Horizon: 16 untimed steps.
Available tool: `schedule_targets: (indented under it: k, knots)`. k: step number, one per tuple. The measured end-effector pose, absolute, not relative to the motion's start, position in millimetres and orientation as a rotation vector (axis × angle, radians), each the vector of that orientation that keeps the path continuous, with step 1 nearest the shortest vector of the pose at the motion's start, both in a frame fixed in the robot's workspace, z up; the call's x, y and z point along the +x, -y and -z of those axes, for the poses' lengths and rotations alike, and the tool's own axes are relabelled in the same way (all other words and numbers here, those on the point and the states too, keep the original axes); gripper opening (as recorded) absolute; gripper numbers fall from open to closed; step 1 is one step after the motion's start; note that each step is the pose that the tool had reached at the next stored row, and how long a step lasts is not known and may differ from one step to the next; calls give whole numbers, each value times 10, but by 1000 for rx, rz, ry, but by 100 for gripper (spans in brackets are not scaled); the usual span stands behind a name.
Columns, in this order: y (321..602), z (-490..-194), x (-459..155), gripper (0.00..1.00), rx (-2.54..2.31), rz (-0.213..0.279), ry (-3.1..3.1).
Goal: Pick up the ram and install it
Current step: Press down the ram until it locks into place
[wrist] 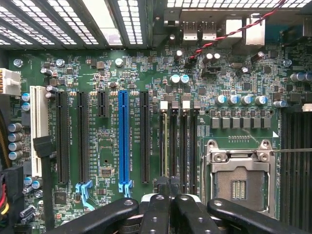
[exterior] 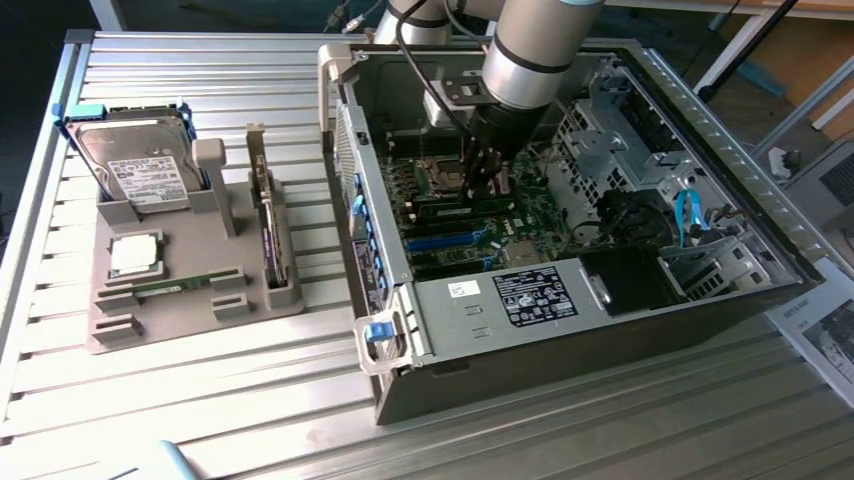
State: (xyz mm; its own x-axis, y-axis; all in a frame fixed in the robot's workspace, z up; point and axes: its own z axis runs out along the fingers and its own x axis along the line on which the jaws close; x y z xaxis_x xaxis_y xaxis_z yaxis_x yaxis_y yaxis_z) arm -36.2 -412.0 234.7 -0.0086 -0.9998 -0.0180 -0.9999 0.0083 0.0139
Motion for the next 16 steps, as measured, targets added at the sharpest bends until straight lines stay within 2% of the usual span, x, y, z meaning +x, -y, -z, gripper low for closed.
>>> schedule_targets:
  k: [16]
  knots:
    - [4124, -2348, -361, 10, -2210, -35, -2229]
